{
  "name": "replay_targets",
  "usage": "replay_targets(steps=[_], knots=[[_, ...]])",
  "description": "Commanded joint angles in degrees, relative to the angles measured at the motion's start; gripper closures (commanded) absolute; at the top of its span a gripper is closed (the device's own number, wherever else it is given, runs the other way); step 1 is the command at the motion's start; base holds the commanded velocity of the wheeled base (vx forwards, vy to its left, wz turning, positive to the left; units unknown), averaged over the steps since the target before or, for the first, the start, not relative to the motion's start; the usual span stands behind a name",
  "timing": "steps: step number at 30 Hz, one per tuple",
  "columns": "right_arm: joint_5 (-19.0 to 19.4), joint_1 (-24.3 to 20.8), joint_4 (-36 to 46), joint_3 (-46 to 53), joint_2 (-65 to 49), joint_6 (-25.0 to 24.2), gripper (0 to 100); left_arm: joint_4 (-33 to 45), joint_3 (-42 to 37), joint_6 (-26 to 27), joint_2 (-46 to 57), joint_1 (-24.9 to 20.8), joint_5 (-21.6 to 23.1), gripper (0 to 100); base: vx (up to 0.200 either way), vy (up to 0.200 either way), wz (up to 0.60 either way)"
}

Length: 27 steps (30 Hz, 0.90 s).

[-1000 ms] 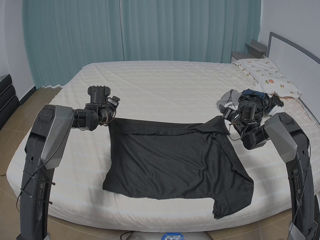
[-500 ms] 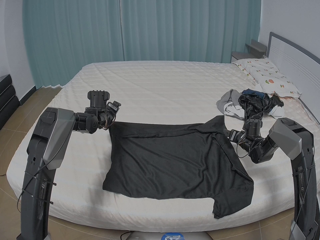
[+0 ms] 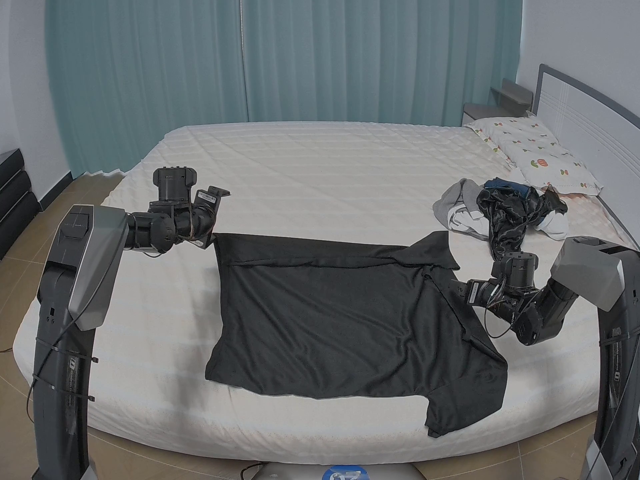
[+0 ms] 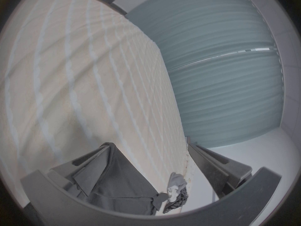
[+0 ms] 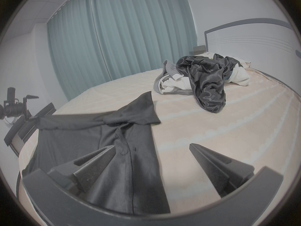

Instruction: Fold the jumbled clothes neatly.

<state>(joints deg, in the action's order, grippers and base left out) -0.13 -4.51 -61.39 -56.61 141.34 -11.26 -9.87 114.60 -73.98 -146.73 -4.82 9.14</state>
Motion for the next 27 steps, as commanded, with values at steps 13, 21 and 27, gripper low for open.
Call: replay_targets(steps=[13,21,27], knots=[[2.07,-0.59,-6.02,10.82,-3.26,2.56,0,16.38,-0.01,4.46,1.88,3.67,7.82,0,0.0,0.0,0.0],[2.6,-1.99,-6.2,13.63,-4.23,4.76,0,11.81,-1.14,4.02,1.79,4.82,-1.67,0,0.0,0.0,0.0],[2.86,-3.22,-5.67,16.27,-4.23,7.66,0,17.17,-7.99,4.55,6.45,4.2,2.19,0,0.0,0.0,0.0]])
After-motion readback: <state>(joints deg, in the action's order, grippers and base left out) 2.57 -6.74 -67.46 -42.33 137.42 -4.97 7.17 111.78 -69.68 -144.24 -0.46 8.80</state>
